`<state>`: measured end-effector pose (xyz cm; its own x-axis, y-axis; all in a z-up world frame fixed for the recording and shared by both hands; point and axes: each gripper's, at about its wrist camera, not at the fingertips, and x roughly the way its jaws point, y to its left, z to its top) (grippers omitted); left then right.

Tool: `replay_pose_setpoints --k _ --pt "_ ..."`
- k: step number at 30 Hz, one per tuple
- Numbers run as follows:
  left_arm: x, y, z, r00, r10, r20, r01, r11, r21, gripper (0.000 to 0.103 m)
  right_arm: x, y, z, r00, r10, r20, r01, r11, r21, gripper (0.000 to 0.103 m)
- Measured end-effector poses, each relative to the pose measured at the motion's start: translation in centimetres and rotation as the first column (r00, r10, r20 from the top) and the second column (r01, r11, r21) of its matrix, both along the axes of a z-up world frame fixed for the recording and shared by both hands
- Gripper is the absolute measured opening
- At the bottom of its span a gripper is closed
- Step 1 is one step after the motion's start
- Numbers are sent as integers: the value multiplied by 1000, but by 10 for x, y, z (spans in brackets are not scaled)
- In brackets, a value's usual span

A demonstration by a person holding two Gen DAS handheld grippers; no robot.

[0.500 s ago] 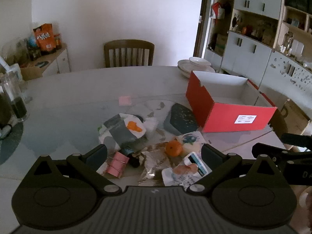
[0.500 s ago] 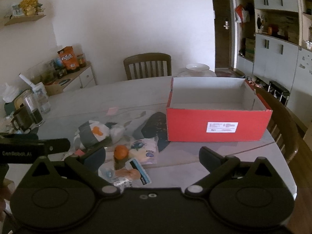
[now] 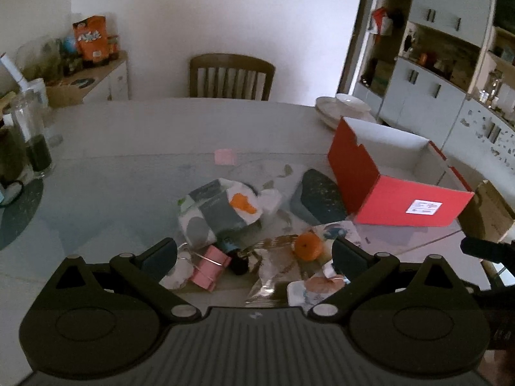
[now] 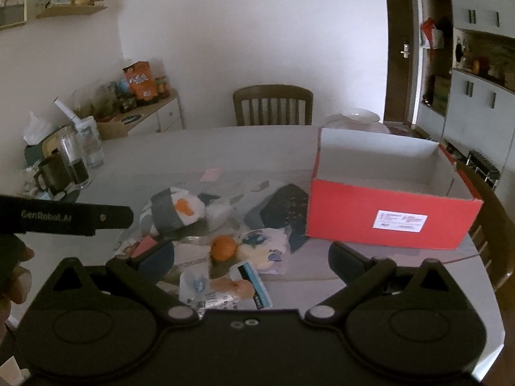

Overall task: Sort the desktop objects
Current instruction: 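Move both tools toward the cluttered objects on the table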

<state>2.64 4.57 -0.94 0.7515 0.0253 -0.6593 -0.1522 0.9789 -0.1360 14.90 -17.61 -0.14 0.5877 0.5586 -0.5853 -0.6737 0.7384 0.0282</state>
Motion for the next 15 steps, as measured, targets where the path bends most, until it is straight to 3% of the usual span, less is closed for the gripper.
replay_pose_setpoints --k 7,15 --pt "6 13 -11 1000 -7 23 6 998 63 103 4 11 -8 1000 12 -17 -12 1000 -11 102" --pt "11 40 -46 999 -35 -20 36 995 97 102 9 26 -23 1000 18 -22 -19 999 -43 102"
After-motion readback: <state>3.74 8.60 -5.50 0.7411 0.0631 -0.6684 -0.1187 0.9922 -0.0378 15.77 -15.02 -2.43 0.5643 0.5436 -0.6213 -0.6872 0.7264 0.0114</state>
